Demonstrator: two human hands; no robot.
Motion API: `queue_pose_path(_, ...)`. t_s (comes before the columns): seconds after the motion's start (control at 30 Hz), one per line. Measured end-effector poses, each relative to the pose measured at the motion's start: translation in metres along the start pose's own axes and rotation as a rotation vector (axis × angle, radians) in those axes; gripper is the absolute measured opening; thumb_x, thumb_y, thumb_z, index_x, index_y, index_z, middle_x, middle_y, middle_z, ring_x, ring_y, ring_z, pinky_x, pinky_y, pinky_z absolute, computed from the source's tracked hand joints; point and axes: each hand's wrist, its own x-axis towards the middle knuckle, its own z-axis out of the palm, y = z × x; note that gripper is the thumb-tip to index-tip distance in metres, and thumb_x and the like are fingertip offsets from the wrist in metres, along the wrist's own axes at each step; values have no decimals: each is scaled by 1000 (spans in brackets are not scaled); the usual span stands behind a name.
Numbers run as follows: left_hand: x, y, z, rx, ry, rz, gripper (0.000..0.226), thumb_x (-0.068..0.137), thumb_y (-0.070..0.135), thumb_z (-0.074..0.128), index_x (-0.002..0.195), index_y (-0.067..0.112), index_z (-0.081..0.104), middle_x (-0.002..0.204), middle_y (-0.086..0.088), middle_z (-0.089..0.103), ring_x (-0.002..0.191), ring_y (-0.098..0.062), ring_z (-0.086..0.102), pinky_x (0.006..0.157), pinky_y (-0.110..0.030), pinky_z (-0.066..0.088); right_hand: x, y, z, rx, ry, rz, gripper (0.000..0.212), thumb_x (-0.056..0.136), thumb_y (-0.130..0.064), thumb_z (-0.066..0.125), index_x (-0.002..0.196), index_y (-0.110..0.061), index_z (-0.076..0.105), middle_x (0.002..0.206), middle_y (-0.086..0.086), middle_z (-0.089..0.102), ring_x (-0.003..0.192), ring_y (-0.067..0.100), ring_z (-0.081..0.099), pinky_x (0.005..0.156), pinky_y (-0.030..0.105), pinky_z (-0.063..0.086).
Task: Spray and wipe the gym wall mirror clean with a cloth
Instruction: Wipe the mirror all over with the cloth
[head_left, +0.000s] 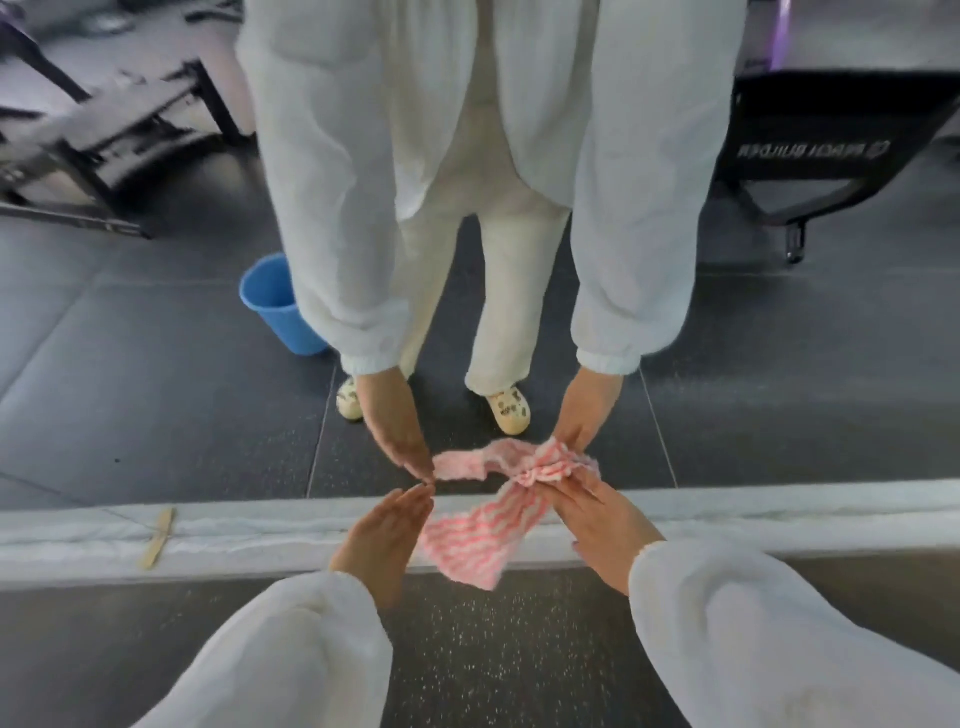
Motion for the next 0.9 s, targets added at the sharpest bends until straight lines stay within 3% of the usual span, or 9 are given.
queue_pose_path(0.07, -21, 11, -28, -255, -263, 16, 69, 102, 23, 31, 147, 7, -18, 156, -6, -21, 145, -22, -15, 115, -38, -10, -20, 24, -22, 38, 17, 15, 68, 104, -40, 25, 147, 0, -9, 146, 24, -31, 123, 49, -37, 95, 57, -27)
queue_pose_path(0.17, -34, 19, -74, -732, -174, -215, 71, 100, 30, 40, 151, 18, -8, 159, 2, -5, 146, -17, 2, 118, -31, 8, -44, 66, -66, 90, 42, -7, 68, 103, -33, 31, 139, -2, -18, 153, 20, -24, 133, 42, -32, 99, 53, -26)
queue_pose_path(0.23, -33, 29, -100, -1035, -92, -265, 75, 96, 36, 49, 151, 23, 1, 159, 4, 9, 144, -16, 16, 113, -26, 18, -55, 78, -85, 114, 155, 101, 68, 102, -33, 31, 143, -3, -14, 150, 22, -27, 131, 43, -38, 102, 54, -26)
queue_pose_path(0.33, -35, 24, -155, -1369, 123, -243, 69, 91, 32, 60, 146, 28, 18, 148, 6, 33, 136, -13, 33, 106, -20, 26, -69, 103, -105, 273, 389, 353, 65, 97, -33, 35, 149, -5, 8, 156, 20, -2, 143, 40, -13, 116, 52, -2)
queue_pose_path(0.4, -39, 7, -192, -1421, 202, -231, 61, 94, 26, 57, 145, 23, 24, 139, 10, 35, 128, -6, 36, 104, -18, 29, -83, 122, -128, 388, 562, 424, 60, 94, -26, 43, 147, -5, 21, 154, 16, 21, 144, 34, 7, 118, 49, 12)
queue_pose_path(0.57, -69, -51, -267, -1184, 440, -151, 48, 98, 27, 46, 143, 22, 31, 144, 4, 40, 130, -9, 39, 107, -21, 30, -127, 172, -195, 275, 742, 582, 60, 90, -35, 33, 137, 1, 30, 150, 12, 21, 140, 36, 21, 114, 48, 11)
queue_pose_path(0.7, -114, -103, -339, -1237, 718, -66, 53, 93, 35, 54, 141, 30, 35, 128, 19, 41, 124, -4, 39, 100, -17, 28, -166, 212, -257, 210, 793, 676, 56, 89, -36, 36, 130, 0, 49, 149, 14, 27, 138, 33, 27, 111, 48, 19)
queue_pose_path(0.8, -139, -139, -395, -1241, 729, 22, 43, 85, 37, 65, 125, 33, 48, 107, 14, 52, 93, -4, 52, 78, -12, 33, -191, 246, -301, 143, 835, 733, 55, 89, -36, 37, 130, -2, 50, 149, 14, 28, 139, 32, 26, 111, 48, 20)
queue_pose_path(0.9, -164, -174, -446, -1215, 713, 57, 25, 82, 42, 67, 89, 20, 59, 84, -1, 56, 71, -13, 49, 68, -23, 37, -219, 282, -347, 70, 864, 759, 54, 88, -35, 36, 129, -2, 50, 150, 14, 26, 139, 32, 26, 112, 48, 17)
